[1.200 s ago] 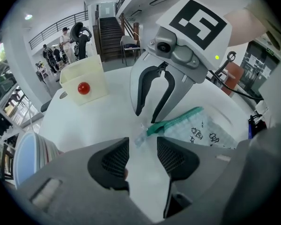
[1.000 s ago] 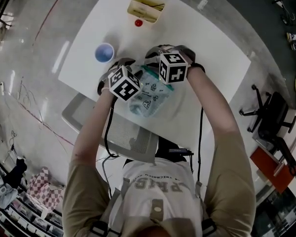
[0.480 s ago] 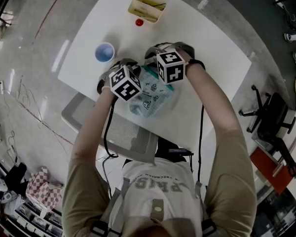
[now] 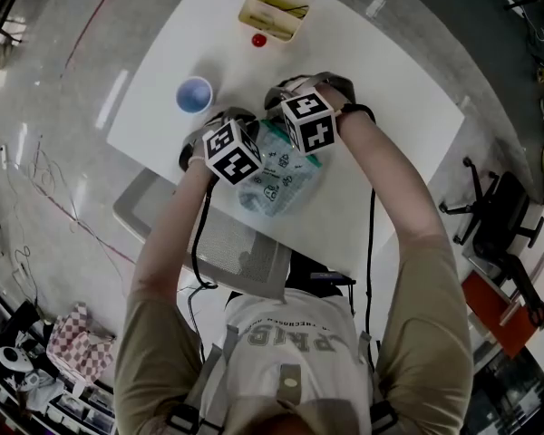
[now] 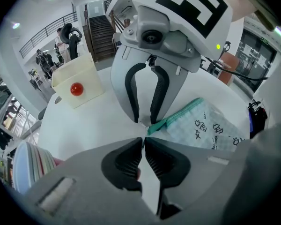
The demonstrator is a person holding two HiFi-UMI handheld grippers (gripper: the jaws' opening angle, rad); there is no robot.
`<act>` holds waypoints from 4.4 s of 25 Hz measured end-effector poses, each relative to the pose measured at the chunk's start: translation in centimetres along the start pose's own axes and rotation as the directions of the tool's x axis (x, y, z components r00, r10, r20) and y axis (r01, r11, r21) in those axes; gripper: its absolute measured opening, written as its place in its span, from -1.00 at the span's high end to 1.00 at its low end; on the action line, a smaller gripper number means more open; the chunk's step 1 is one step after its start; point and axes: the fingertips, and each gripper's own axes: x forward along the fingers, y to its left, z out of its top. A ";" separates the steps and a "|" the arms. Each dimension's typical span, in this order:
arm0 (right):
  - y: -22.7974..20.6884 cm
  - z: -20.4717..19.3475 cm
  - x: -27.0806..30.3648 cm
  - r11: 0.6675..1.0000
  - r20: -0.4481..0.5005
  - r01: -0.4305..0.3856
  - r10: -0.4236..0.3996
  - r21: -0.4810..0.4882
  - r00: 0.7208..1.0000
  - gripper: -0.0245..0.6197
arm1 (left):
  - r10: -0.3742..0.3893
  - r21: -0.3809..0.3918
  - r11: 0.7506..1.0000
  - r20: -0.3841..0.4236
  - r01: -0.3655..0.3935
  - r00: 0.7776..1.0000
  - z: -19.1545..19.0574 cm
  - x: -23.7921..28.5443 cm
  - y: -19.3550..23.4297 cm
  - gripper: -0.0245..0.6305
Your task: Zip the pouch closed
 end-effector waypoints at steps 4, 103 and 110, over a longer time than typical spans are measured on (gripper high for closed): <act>0.1 0.1 0.0 1.000 -0.010 -0.016 0.016 -0.017 1.000 0.60 | 0.003 0.009 1.000 0.005 -0.003 1.000 0.1 -0.2 0.1 0.84; 5.4 -1.1 -1.6 0.989 0.031 -0.036 0.031 0.144 0.999 0.91 | -0.029 -0.125 0.992 -0.026 0.026 0.999 -1.6 -0.1 -1.0 0.89; 6.4 -1.6 -1.6 0.986 0.029 -0.043 0.039 0.160 0.999 0.91 | -0.025 -0.132 0.991 -0.040 0.020 0.999 -2.3 -0.3 -0.9 0.89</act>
